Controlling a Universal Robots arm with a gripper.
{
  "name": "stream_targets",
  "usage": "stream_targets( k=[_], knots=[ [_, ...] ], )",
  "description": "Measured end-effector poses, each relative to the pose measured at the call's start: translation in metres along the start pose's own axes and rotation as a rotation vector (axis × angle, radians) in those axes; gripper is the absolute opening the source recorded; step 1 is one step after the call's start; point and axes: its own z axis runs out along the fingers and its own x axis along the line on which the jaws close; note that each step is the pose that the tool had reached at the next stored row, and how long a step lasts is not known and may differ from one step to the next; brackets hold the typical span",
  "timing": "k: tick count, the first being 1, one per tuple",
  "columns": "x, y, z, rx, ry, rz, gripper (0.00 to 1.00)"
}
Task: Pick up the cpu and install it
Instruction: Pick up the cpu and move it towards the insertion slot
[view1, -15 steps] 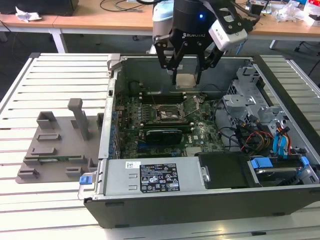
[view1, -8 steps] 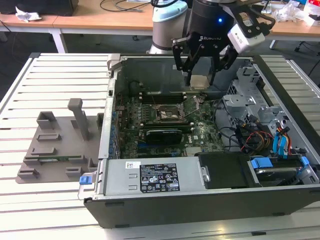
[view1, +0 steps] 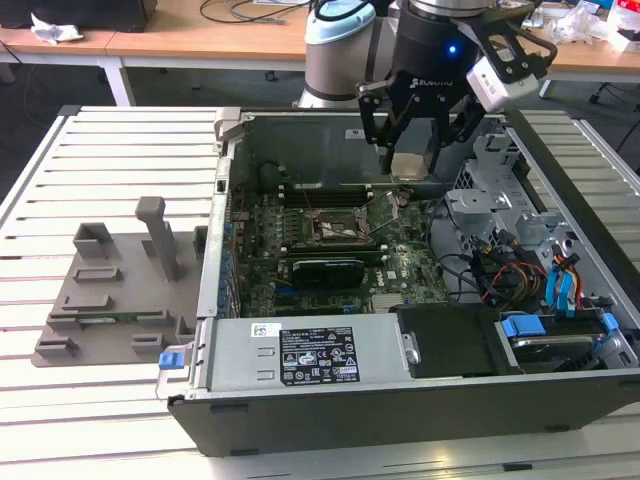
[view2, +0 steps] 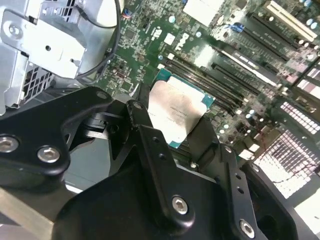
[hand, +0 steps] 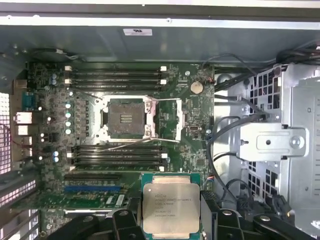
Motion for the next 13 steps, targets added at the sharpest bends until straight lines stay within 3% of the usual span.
stream_targets(
  k=[3,13],
  knots=[
    [0.0003,0.0094,0.0032,0.0006,0.0000,0.000,0.55],
    [0.0009,0.0202,0.0136,0.0005,-0.0001,0.000,0.55]
  ],
)
